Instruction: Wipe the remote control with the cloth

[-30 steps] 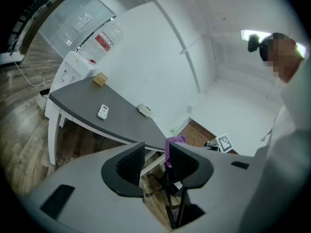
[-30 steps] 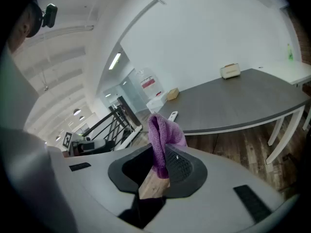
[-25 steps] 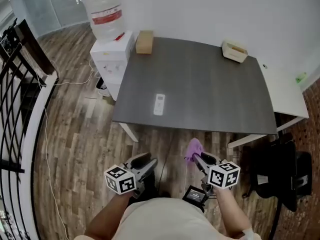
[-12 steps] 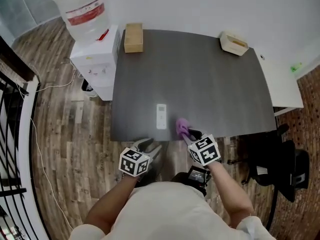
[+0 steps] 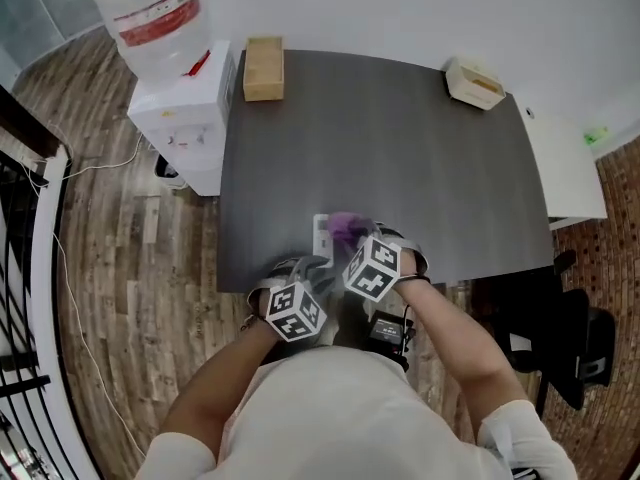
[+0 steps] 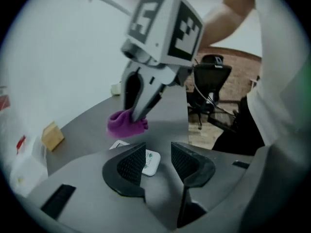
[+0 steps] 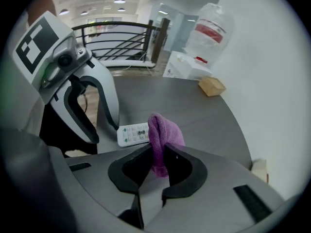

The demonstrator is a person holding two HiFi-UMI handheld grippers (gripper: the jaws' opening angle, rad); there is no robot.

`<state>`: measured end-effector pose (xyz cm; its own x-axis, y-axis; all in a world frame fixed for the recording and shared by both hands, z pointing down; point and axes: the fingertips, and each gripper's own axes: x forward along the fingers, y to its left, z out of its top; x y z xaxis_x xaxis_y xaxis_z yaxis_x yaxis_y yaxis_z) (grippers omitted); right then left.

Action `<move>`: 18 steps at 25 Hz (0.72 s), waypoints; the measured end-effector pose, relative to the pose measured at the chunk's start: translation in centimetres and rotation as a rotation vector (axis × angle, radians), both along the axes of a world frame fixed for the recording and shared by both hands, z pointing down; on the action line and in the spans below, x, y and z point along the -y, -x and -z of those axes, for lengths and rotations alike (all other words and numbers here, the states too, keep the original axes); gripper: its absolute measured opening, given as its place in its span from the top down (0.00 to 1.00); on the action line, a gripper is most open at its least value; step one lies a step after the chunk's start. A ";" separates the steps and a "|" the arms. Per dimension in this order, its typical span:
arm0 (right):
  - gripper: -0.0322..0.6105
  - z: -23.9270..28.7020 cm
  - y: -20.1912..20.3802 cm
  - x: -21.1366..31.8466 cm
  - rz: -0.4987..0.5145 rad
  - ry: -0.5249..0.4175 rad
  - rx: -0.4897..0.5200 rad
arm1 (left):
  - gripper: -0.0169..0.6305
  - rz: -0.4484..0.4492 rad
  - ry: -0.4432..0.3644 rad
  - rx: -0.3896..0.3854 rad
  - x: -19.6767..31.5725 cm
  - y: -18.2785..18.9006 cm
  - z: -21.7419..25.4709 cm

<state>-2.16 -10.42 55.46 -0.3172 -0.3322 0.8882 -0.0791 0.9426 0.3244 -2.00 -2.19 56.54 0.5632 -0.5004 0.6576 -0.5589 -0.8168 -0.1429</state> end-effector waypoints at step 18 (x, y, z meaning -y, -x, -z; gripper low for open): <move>0.84 -4.0 4.2 -1.1 0.616 -0.171 -0.383 | 0.73 -0.023 0.154 -0.008 0.9 0.2 -4.8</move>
<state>-6.32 -9.32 59.42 -0.1690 -0.3381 0.9258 0.5955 0.7134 0.3693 -2.19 -3.11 61.36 0.5789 -0.3814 0.7207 -0.5407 -0.8411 -0.0108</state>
